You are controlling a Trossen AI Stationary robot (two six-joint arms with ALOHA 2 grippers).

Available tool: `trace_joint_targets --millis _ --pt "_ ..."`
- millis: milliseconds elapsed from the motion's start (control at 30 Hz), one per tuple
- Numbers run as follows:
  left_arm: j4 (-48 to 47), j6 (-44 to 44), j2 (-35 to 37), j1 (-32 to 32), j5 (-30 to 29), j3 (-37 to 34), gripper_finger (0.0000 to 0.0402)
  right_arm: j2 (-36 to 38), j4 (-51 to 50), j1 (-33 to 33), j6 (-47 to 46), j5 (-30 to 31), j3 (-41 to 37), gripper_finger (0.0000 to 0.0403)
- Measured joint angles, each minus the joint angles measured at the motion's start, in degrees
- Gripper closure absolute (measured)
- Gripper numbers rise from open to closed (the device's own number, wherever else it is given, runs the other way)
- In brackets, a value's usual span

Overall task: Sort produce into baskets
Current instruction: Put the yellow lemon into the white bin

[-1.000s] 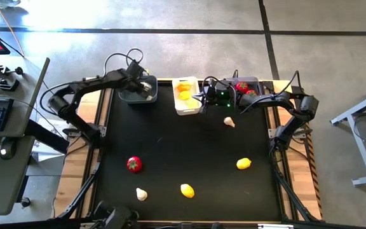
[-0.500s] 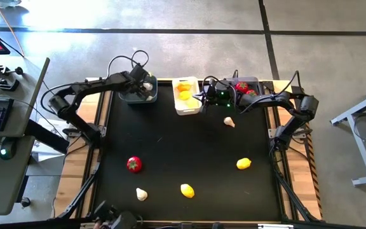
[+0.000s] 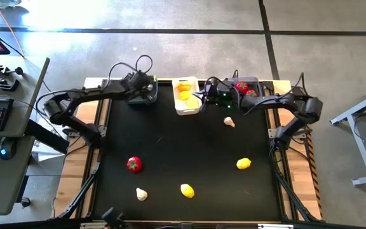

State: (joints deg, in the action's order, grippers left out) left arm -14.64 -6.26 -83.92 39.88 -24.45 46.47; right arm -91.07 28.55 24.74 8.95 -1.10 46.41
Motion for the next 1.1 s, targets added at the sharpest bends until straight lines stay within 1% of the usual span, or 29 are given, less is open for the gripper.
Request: trace_joint_targets --millis 100,200,267,367,467,600,667,733,867,933,1000,1100 --pt "8.87 -0.22 3.04 -2.03 2.03 -4.47 0.0272 1.55 -0.31 -1.0 0.35 -0.16 0.0 0.0403" --pt "17.15 -2.33 6.03 -4.46 4.7 -8.6 0.0292 1.58 -0.56 -1.24 0.07 -2.11 0.0 0.0403" --pt "21.54 -3.93 8.05 -6.31 6.66 -10.79 0.0302 1.38 -0.92 -1.24 -0.11 -2.36 0.0 0.0403" --pt "25.57 -5.65 11.03 -9.05 9.17 -13.02 0.0314 1.38 -0.94 -1.63 -1.33 -2.38 0.0 0.0403" --pt "26.86 -6.38 13.12 -11.43 9.81 -14.07 0.0322 1.38 -0.91 -2.35 -1.0 -2.43 0.0 0.0403" --pt "26.69 -5.84 13.92 -12.78 11.29 -14.0 0.033 1.38 -1.05 -2.83 -0.92 -2.46 0.0 0.0403" --pt "26.65 -5.32 13.9 -13.4 13.57 -14.02 0.0337 1.38 -1.23 -2.79 -0.9 -2.14 0.0 0.0403" --pt "26.63 -6.02 13.9 -14.41 17.24 -14.02 0.0348 1.38 -1.69 -2.8 -0.01 -1.35 0.0 0.0403" --pt "26.61 -6.87 13.9 -17.3 22.98 -14.02 0.0384 1.42 -1.82 -3.65 0.23 1.8 0.0 0.0403" --pt "26.59 -6.69 13.88 -18.9 24.48 -14.02 0.0397 1.82 -3.09 -4.42 0.31 1.99 0.0 0.0402" --pt "26.59 -5.98 13.86 -20.62 25.65 -14.02 0.0398 2.63 -5.02 -5.48 0.23 1.99 0.0 0.0402" --pt "26.57 -5.37 13.86 -23.87 25.75 -14.02 0.04 4.82 -10.23 -7.48 -0.77 2.03 0.0 0.0402"
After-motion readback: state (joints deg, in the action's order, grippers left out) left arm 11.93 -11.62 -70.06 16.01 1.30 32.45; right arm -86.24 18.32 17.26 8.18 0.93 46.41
